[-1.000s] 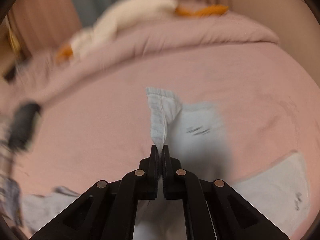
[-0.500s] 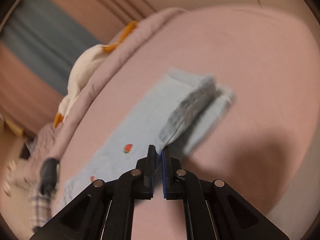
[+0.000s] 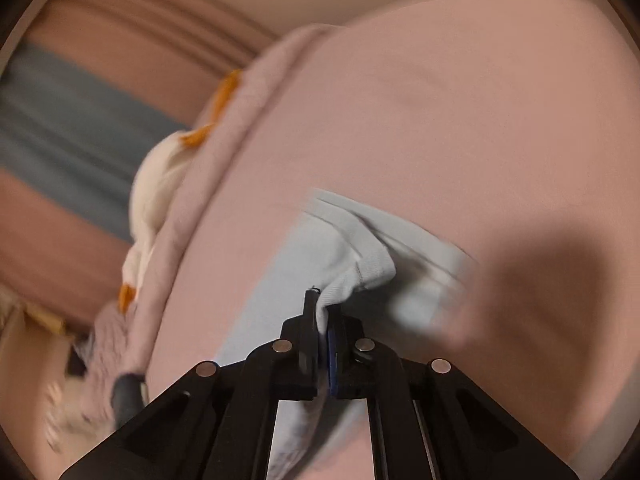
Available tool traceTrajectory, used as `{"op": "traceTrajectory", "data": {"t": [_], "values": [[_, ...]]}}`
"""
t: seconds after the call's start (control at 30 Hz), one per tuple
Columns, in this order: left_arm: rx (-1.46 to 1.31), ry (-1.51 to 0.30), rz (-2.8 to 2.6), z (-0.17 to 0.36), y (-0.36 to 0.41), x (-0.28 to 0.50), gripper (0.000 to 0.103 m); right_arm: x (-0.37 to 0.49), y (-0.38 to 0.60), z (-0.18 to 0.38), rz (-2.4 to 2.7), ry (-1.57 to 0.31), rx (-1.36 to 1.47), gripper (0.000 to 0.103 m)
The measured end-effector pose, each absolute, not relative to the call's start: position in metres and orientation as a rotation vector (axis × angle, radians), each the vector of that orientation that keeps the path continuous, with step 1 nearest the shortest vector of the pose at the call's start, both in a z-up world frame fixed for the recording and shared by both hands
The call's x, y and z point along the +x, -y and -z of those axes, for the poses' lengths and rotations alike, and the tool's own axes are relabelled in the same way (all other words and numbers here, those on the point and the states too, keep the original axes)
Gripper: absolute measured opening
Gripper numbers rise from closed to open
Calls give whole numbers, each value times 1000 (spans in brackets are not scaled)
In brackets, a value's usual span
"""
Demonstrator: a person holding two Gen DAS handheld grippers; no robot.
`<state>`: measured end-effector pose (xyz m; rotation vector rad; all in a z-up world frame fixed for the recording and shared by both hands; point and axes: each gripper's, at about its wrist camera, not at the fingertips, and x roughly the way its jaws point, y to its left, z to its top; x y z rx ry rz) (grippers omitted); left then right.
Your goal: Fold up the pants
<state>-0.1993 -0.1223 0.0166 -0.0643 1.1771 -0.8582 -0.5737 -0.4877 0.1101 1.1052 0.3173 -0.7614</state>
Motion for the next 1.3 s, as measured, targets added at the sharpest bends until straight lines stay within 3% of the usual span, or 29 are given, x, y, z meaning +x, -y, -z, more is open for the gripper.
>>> {"op": "traceTrajectory", "data": {"t": [0.27,0.43,0.57,0.8,0.97,1.1,1.2,1.27,1.3], "values": [[-92,-1167,832,-16,117,-200,16,-546,476,-224,608,-136,798,3],[-75,-1161,831,-15,115,-202,16,-566,504,-125,759,-295,1027,3],[-61,-1168,824,-17,118,-201,16,-579,507,-82,795,-316,1101,3],[-66,-1173,817,-17,122,-199,16,-575,501,-95,821,-276,1057,3],[-56,-1169,826,-17,125,-197,16,-591,506,-63,849,-371,1092,2],[-55,-1162,830,-16,124,-198,16,-598,507,-76,901,-379,1053,1],[-14,-1152,818,-21,127,-202,16,-600,502,-98,991,-384,987,8],[39,-1128,815,-29,130,-207,24,-597,489,-115,1090,-412,835,14],[60,-1106,819,-34,131,-209,33,-590,480,-132,1155,-436,722,14]]}}
